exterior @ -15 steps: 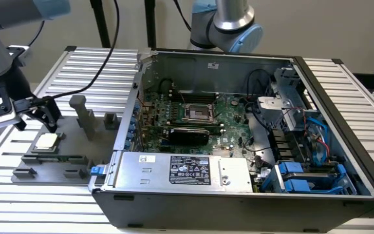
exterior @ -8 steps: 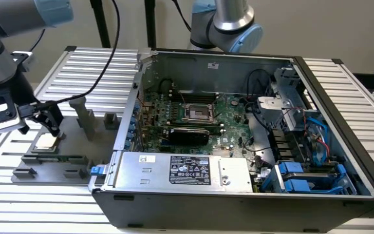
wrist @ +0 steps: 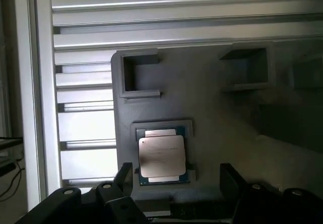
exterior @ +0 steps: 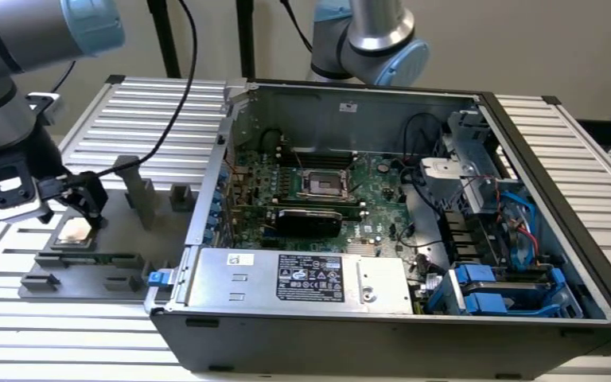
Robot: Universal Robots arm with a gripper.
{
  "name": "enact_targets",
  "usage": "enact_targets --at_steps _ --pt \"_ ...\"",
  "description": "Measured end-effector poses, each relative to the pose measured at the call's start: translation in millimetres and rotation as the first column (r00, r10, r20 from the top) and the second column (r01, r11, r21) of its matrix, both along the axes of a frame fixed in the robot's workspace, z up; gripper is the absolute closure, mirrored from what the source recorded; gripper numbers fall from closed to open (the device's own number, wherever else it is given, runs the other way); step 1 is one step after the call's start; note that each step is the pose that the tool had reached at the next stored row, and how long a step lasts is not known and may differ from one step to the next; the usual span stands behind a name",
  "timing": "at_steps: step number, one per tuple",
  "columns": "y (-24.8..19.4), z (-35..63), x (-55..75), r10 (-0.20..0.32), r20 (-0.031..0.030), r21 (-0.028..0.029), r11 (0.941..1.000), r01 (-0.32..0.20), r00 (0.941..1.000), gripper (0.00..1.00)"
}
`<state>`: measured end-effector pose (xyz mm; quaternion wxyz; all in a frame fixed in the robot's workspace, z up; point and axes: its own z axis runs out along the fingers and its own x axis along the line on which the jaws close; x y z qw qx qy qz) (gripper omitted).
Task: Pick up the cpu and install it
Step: 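Pick up the cpu and move it towards the insertion slot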
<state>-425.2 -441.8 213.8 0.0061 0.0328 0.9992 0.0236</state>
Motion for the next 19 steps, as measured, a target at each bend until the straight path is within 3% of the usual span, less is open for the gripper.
enact_targets --at_steps 6,14,19 --pt "2.3 -11.0 -7.9 0.000 0.0000 0.0001 1.0000 0.000 1.0000 0.21" --pt "2.7 -25.2 -8.1 0.000 0.0000 0.0002 1.0000 0.000 1.0000 0.21" --pt "3.9 -27.4 -8.1 0.000 -0.0002 0.0001 1.0000 0.000 1.0000 0.21"
